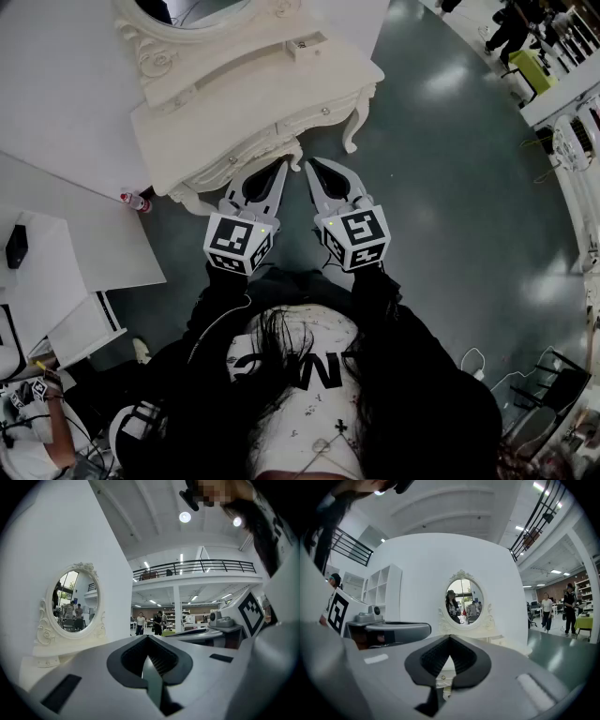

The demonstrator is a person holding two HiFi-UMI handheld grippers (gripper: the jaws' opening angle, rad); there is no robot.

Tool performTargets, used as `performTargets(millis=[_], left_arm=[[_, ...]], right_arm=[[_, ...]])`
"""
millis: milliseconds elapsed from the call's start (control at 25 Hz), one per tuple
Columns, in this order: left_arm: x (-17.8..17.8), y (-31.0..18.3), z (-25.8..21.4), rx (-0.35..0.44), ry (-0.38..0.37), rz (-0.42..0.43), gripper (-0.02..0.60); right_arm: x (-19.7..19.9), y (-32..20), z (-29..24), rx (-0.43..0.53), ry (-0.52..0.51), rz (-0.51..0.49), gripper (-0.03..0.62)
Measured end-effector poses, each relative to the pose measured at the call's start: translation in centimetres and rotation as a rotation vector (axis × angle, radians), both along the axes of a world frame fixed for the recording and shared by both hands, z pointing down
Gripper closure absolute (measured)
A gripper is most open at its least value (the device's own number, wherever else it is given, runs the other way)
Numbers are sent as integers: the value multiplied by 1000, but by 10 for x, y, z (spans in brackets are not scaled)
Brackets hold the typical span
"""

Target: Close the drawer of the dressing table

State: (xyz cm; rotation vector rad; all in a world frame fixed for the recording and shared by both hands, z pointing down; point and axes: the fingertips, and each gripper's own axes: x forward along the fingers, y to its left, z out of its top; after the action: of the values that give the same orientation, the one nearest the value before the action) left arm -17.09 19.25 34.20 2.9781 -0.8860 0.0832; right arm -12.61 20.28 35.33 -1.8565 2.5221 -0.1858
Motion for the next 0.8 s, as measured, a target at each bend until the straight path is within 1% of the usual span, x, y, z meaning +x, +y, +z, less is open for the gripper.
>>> performTargets(millis=[400,560,680,800], left_arm=[[14,0,-1,-5,-6,-8,581],[21,0,-2,-10,-3,-18,581],[31,7,7,-19,1,-34,581],[41,12,18,-45,3,-46,581]], right_arm=[[12,1,-4,21,5,-11,586],[19,2,-3,15,6,-23,586],[32,11,7,2,8,-31,586],[44,17,18,-10,10,-40,586]])
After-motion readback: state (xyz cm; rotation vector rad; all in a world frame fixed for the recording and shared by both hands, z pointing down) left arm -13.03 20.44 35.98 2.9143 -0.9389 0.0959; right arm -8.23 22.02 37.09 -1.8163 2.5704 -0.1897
